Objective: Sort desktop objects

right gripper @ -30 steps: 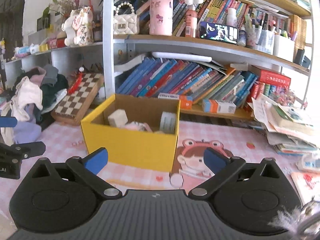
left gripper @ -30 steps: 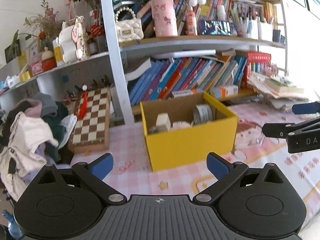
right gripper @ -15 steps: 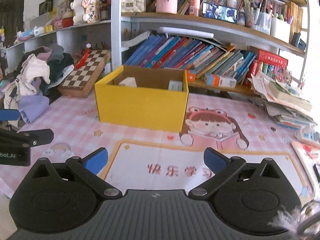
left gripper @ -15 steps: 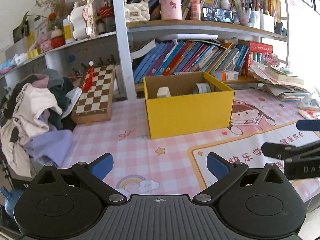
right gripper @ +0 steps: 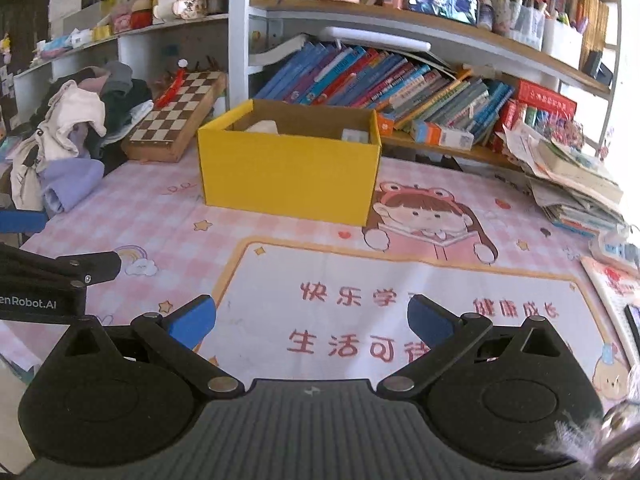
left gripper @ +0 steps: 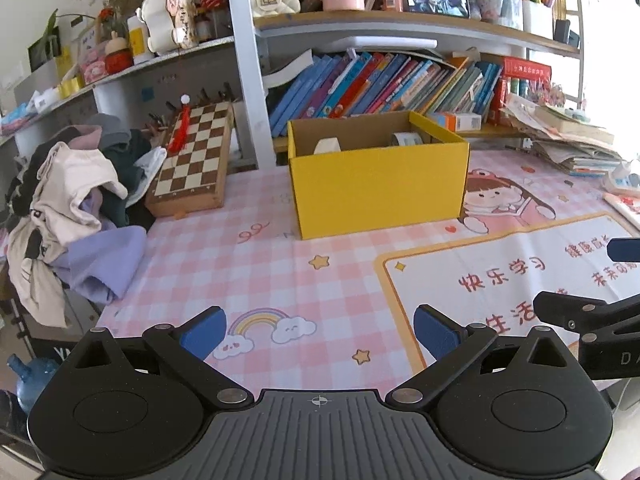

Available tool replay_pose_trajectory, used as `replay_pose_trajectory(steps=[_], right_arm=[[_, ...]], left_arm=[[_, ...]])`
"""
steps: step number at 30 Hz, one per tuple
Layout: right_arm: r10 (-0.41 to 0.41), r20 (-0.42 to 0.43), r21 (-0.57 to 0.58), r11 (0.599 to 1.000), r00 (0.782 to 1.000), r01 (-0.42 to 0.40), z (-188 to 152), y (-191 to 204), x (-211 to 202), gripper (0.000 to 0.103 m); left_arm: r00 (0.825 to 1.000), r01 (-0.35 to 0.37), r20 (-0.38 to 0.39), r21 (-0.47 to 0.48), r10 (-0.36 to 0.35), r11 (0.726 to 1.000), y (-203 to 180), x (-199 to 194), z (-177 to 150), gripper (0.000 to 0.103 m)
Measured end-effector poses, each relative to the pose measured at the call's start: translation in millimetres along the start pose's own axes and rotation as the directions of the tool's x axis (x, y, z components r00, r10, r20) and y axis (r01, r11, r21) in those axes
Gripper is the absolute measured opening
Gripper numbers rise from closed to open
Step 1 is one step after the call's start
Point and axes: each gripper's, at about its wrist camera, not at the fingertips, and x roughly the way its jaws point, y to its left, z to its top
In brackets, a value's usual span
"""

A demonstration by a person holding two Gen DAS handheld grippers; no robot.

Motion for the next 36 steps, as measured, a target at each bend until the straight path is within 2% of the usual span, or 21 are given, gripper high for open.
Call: replay_pose_trajectory(steps=[10, 21, 29, 36], right_arm=[[-0.015, -0.026, 0.007, 1.000, 1.000, 0.015, -10.1, -0.7, -8.2, 0.103], [-0.001, -0.048, 0.002, 1.000, 0.999, 0.001, -15.4, 4.8, -12.0, 0.103], [0.010, -0.056, -0.014, 1.000, 0.998, -0.011, -16.4, 12.2, -12.4, 0.103], [0.015, -0.063, -0.027, 0.999, 0.998, -0.017, -15.8, 16.6, -11.2, 0.103]], left_arm=[[0.999, 0.034, -0.026, 0.020, -0.033, 0.999, -10.5, -5.1, -6.1, 0.101], [0.998, 0.053, -0.019, 0.018, -0.053, 0.998, -8.6, -14.2, -11.6, 0.103], [0.996, 0.078, -0.030, -0.033, -0.079, 0.996, 1.2, -16.7, -15.5, 0.103], [0.996, 0.067, -0.051, -0.041, -0.069, 0.997, 4.2, -14.9, -17.7, 0.103]])
